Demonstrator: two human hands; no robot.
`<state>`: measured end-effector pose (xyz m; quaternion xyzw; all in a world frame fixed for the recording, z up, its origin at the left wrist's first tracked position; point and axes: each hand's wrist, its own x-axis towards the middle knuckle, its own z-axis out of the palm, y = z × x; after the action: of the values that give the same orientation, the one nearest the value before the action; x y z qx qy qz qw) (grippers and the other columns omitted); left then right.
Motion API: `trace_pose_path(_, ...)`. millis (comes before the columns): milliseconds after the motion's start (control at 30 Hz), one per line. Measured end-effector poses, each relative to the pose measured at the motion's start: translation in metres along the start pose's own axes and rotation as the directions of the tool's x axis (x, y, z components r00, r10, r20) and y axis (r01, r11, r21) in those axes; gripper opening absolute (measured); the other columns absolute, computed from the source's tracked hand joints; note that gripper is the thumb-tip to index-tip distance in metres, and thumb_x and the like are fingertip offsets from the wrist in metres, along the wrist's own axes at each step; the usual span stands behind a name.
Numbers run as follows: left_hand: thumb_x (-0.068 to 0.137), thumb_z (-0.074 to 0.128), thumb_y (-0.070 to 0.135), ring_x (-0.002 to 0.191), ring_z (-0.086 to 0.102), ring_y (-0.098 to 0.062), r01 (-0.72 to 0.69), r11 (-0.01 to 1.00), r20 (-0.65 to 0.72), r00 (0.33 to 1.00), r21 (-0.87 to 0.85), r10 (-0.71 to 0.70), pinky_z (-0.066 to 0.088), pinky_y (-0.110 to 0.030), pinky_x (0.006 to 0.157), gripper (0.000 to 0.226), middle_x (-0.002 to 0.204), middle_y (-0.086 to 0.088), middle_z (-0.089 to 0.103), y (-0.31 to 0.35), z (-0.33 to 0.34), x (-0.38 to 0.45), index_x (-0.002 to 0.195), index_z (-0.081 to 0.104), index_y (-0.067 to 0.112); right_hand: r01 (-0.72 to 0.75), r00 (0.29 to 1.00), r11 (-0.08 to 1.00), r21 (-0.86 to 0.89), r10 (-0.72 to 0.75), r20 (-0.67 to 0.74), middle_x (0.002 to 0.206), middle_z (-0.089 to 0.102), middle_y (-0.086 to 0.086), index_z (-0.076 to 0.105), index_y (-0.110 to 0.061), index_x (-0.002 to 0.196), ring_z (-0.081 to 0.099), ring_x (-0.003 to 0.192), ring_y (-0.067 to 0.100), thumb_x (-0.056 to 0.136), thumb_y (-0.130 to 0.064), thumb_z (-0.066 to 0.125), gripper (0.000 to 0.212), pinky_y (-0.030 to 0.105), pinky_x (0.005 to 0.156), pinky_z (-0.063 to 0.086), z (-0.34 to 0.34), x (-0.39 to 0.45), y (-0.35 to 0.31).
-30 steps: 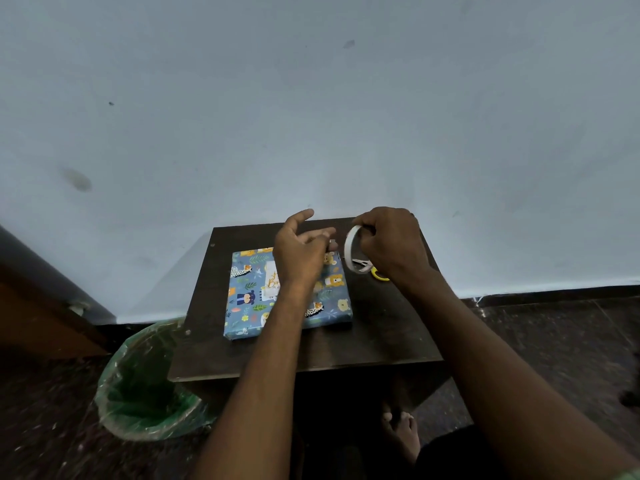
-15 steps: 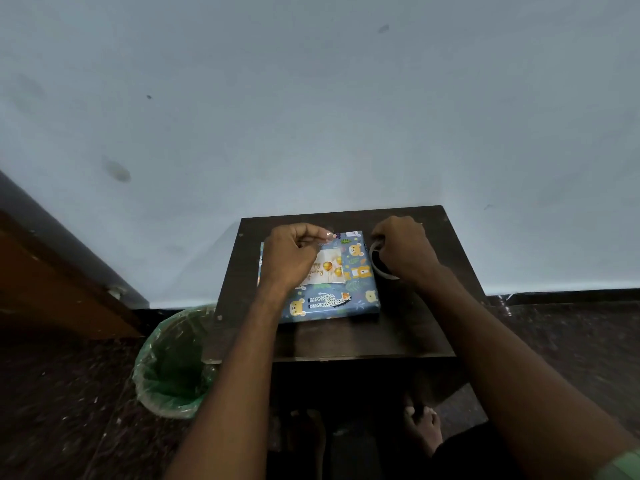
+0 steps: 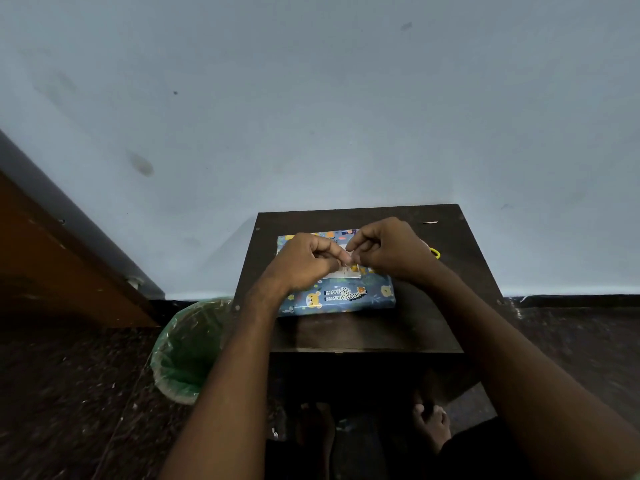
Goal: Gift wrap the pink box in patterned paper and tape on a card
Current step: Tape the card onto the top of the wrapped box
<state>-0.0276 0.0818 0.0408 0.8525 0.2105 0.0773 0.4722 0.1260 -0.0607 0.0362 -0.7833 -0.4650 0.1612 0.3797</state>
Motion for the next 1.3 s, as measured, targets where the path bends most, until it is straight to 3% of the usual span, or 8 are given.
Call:
trace_pose_path(133, 0.095, 0.074, 0.020, 0.098, 0.075, -0.007, 0.003, 0.999, 0.089, 0.996, 0.040, -0.007, 0.058, -0.035, 0.097, 0.014, 0.095, 0.011, 0.082, 0.002, 0.005, -0.001, 0.093, 0.087, 0.022, -0.037, 0.996, 0.999, 0.035, 0.034, 0.082, 0.080, 0.080, -0.005, 0.083, -0.020, 0.093, 0.067, 0.063, -0.003, 0.087, -0.003, 0.073, 0.021, 0.020, 0.068, 0.052, -0.009, -0.006, 0.001)
trace_pose_path(233, 0.089, 0.076, 0.031, 0.096, 0.075, -0.026, -0.004, 0.995, 0.061, 0.998, 0.096, -0.002, 0.059, -0.048, 0.091, 0.014, 0.090, 0.006, 0.081, 0.002, 0.010, 0.001, 0.084, 0.087, 0.025, -0.066, 0.991, 0.996, 0.065, 0.058, 0.118, 0.079, 0.079, -0.007, 0.085, -0.025, 0.089, 0.070, 0.072, 0.012, 0.086, -0.009, 0.071, 0.021, 0.032, 0.080, 0.056, -0.012, -0.009, 0.004)
trace_pose_path(300, 0.088, 0.081, 0.031, 0.092, 0.074, -0.029, 0.002, 0.994, 0.046, 0.999, 0.110, -0.007, 0.059, -0.046, 0.082, 0.010, 0.085, 0.005, 0.080, 0.002, 0.012, 0.004, 0.080, 0.086, 0.027, -0.083, 0.990, 0.994, 0.070, 0.074, 0.118, 0.079, 0.079, -0.006, 0.084, -0.026, 0.086, 0.072, 0.079, 0.018, 0.086, -0.015, 0.073, 0.016, 0.038, 0.085, 0.057, -0.012, -0.011, 0.004)
trace_pose_path(400, 0.087, 0.086, 0.032, 0.085, 0.073, -0.010, 0.027, 0.991, 0.049, 0.998, 0.133, -0.034, 0.055, -0.032, 0.076, 0.008, 0.086, 0.013, 0.080, 0.002, 0.013, 0.005, 0.080, 0.087, 0.029, -0.089, 0.991, 0.995, 0.037, 0.085, 0.105, 0.081, 0.079, -0.009, 0.083, -0.028, 0.082, 0.073, 0.088, 0.019, 0.082, -0.025, 0.081, 0.004, 0.046, 0.088, 0.059, -0.014, -0.013, 0.005)
trace_pose_path(567, 0.086, 0.086, 0.028, 0.086, 0.073, -0.009, 0.060, 0.990, 0.045, 0.997, 0.128, -0.067, 0.056, -0.033, 0.076, 0.005, 0.084, 0.012, 0.081, 0.003, 0.014, 0.007, 0.081, 0.087, 0.027, -0.073, 0.990, 0.997, -0.010, 0.074, 0.121, 0.088, 0.079, -0.014, 0.081, -0.035, 0.075, 0.073, 0.093, 0.010, 0.072, -0.039, 0.086, 0.007, 0.048, 0.091, 0.059, -0.015, -0.015, 0.005)
trace_pose_path(733, 0.086, 0.084, 0.028, 0.092, 0.075, -0.020, 0.088, 0.983, 0.040, 0.995, 0.163, -0.096, 0.060, -0.044, 0.088, 0.006, 0.082, 0.010, 0.081, 0.004, 0.015, 0.008, 0.081, 0.087, 0.030, -0.054, 0.991, 0.998, -0.043, 0.058, 0.117, 0.092, 0.078, -0.018, 0.081, -0.029, 0.072, 0.071, 0.099, 0.004, 0.080, -0.024, 0.083, 0.010, 0.046, 0.094, 0.057, -0.014, -0.015, 0.006)
trace_pose_path(967, 0.080, 0.090, 0.030, 0.094, 0.076, -0.007, 0.095, 0.987, 0.080, 0.991, 0.128, -0.106, 0.059, -0.042, 0.098, 0.005, 0.086, 0.012, 0.082, 0.009, 0.012, 0.005, 0.083, 0.088, 0.028, -0.052, 0.987, 0.998, -0.026, 0.056, 0.149, 0.096, 0.077, -0.016, 0.080, -0.022, 0.073, 0.069, 0.101, 0.005, 0.084, -0.018, 0.080, 0.011, 0.046, 0.097, 0.055, -0.016, -0.016, 0.005)
trace_pose_path(1300, 0.081, 0.091, 0.025, 0.086, 0.074, -0.002, 0.064, 0.982, 0.109, 0.990, 0.178, -0.084, 0.056, -0.027, 0.083, 0.012, 0.085, 0.007, 0.081, 0.011, 0.007, 0.002, 0.072, 0.085, 0.022, -0.100, 0.985, 0.994, -0.032, 0.104, 0.136, 0.096, 0.077, -0.012, 0.075, -0.027, 0.065, 0.070, 0.099, 0.008, 0.083, -0.020, 0.081, 0.020, 0.048, 0.095, 0.056, -0.015, -0.014, 0.003)
